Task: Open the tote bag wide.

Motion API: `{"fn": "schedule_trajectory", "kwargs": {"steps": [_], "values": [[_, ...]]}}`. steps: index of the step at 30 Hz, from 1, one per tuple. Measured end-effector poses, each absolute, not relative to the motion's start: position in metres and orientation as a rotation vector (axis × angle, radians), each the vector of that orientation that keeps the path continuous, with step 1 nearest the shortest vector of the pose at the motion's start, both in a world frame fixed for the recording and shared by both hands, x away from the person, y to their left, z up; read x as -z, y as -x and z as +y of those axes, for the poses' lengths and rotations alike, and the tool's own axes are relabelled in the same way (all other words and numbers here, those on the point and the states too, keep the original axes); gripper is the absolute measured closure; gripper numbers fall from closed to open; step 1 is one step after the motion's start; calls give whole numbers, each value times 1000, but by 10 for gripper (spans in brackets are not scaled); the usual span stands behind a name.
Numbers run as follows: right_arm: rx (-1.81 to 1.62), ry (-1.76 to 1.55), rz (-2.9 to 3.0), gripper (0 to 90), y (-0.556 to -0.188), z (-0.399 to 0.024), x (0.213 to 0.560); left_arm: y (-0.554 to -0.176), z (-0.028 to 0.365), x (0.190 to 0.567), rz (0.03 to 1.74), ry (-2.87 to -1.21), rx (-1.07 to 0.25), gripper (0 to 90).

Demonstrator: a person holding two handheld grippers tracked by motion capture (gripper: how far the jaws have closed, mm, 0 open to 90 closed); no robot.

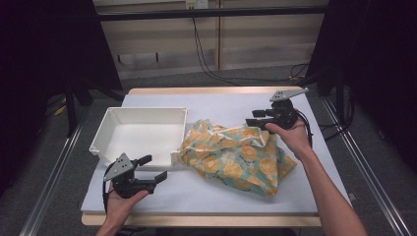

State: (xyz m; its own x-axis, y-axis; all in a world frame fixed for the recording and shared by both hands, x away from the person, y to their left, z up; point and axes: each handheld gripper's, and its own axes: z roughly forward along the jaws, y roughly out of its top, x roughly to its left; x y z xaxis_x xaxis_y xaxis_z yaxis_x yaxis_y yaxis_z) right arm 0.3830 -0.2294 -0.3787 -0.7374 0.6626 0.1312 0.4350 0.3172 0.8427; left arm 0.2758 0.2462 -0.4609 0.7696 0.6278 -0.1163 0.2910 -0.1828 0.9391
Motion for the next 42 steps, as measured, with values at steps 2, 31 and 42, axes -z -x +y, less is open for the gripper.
{"fn": "schedule_trajectory", "kwargs": {"steps": [2, 31, 42], "values": [[-1366, -988, 2369, 489, -389, -227, 379, -277, 247, 461, 717, -1784, -352, 134], [-1297, -1012, 2640, 647, -401, -197, 435, -277, 245, 462, 711, -1792, -342, 134], [-1379, -971, 2550, 900, -387, -206, 419, -276, 242, 463, 707, -1803, -344, 134]]}}
